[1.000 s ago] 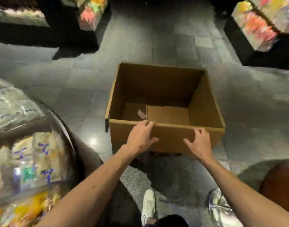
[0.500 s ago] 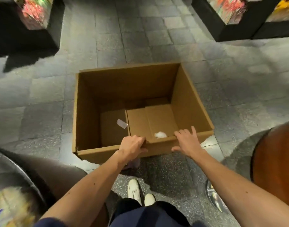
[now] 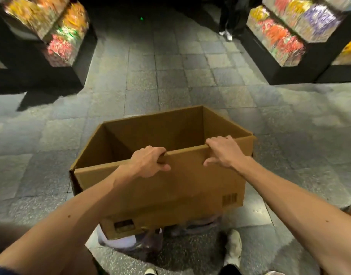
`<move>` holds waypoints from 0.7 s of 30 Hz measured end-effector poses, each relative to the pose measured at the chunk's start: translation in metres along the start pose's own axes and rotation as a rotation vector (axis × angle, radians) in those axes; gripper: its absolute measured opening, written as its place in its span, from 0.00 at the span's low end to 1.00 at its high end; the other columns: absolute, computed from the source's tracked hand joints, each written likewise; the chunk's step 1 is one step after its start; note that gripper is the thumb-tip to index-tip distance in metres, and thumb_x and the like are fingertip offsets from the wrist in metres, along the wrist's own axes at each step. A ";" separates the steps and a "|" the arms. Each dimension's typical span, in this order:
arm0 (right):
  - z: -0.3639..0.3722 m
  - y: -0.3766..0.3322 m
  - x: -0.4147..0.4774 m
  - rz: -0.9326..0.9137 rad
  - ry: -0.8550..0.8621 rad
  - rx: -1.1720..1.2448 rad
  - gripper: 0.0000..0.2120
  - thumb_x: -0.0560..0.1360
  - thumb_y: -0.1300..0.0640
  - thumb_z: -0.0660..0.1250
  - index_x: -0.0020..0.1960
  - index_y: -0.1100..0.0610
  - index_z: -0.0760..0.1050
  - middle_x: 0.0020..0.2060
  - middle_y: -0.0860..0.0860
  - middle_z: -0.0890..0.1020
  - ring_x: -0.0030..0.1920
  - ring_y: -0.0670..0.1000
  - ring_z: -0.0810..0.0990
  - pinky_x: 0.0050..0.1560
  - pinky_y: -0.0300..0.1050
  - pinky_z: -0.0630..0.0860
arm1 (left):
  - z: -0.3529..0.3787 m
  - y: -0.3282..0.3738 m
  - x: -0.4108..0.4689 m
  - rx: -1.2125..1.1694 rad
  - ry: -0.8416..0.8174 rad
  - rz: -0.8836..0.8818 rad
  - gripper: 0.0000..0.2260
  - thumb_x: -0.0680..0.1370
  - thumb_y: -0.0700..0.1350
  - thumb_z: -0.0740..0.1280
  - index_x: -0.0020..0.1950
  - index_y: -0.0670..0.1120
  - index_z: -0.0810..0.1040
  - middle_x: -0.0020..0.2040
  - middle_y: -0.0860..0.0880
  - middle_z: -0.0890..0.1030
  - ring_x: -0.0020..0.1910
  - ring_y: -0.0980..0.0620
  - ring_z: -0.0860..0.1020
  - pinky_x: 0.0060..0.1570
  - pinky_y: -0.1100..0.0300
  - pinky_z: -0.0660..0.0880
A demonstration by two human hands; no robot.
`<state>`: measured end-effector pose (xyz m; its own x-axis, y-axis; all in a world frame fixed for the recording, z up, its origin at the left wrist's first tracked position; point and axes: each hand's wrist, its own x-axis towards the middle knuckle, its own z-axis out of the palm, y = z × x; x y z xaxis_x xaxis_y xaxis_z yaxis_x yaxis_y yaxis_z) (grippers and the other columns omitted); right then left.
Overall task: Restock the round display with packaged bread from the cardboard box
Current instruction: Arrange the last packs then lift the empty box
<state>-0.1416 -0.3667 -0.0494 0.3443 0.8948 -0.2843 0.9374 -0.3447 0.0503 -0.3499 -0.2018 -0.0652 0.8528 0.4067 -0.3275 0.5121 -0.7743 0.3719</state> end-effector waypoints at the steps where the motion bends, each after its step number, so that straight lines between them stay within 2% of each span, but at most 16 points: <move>1: -0.002 0.015 0.014 -0.024 -0.002 -0.004 0.27 0.74 0.38 0.69 0.65 0.53 0.69 0.63 0.52 0.77 0.64 0.54 0.74 0.67 0.54 0.65 | -0.003 0.004 0.014 -0.012 -0.003 -0.018 0.12 0.77 0.57 0.69 0.56 0.54 0.73 0.45 0.55 0.76 0.41 0.56 0.76 0.43 0.58 0.75; 4: -0.012 0.067 0.060 -0.113 -0.015 0.022 0.27 0.73 0.38 0.70 0.65 0.52 0.69 0.63 0.51 0.77 0.64 0.54 0.74 0.67 0.54 0.65 | -0.018 0.023 0.061 -0.052 0.015 -0.070 0.11 0.78 0.56 0.69 0.55 0.54 0.74 0.45 0.56 0.76 0.42 0.57 0.75 0.43 0.60 0.72; 7: -0.033 0.124 0.109 -0.245 -0.004 0.021 0.26 0.72 0.36 0.70 0.62 0.51 0.70 0.60 0.50 0.78 0.61 0.53 0.75 0.61 0.51 0.68 | -0.039 0.053 0.107 -0.095 0.059 -0.147 0.10 0.77 0.56 0.70 0.54 0.56 0.72 0.44 0.59 0.73 0.42 0.58 0.73 0.45 0.60 0.70; 12: -0.094 0.191 0.181 -0.403 0.006 -0.028 0.25 0.72 0.36 0.70 0.59 0.51 0.71 0.56 0.49 0.79 0.57 0.52 0.77 0.57 0.50 0.69 | -0.089 0.088 0.168 -0.149 0.131 -0.328 0.17 0.76 0.56 0.72 0.62 0.53 0.75 0.49 0.57 0.75 0.48 0.55 0.75 0.51 0.55 0.73; 14: -0.119 0.203 0.213 -0.440 0.037 -0.018 0.22 0.72 0.38 0.71 0.57 0.51 0.71 0.54 0.49 0.79 0.54 0.51 0.77 0.56 0.50 0.71 | -0.115 0.091 0.187 -0.182 0.160 -0.366 0.17 0.76 0.56 0.72 0.62 0.53 0.75 0.48 0.58 0.75 0.49 0.55 0.76 0.52 0.55 0.74; 18: -0.167 0.193 0.277 -0.542 0.122 -0.019 0.17 0.72 0.42 0.74 0.51 0.48 0.70 0.46 0.46 0.77 0.44 0.47 0.75 0.46 0.42 0.70 | -0.153 0.068 0.209 -0.238 0.269 -0.469 0.16 0.76 0.55 0.72 0.62 0.55 0.74 0.48 0.60 0.74 0.50 0.55 0.77 0.54 0.58 0.75; 21: -0.202 0.167 0.325 -0.645 0.163 -0.036 0.16 0.73 0.45 0.74 0.50 0.47 0.68 0.44 0.45 0.74 0.44 0.45 0.73 0.52 0.46 0.75 | -0.178 0.045 0.216 -0.274 0.371 -0.590 0.19 0.76 0.55 0.71 0.65 0.54 0.74 0.51 0.59 0.75 0.52 0.54 0.77 0.56 0.57 0.76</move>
<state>0.1377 -0.0762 0.0596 -0.2856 0.9508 -0.1199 0.9583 0.2817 -0.0491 -0.1241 -0.0624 0.0352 0.3823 0.8914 -0.2436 0.8609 -0.2478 0.4443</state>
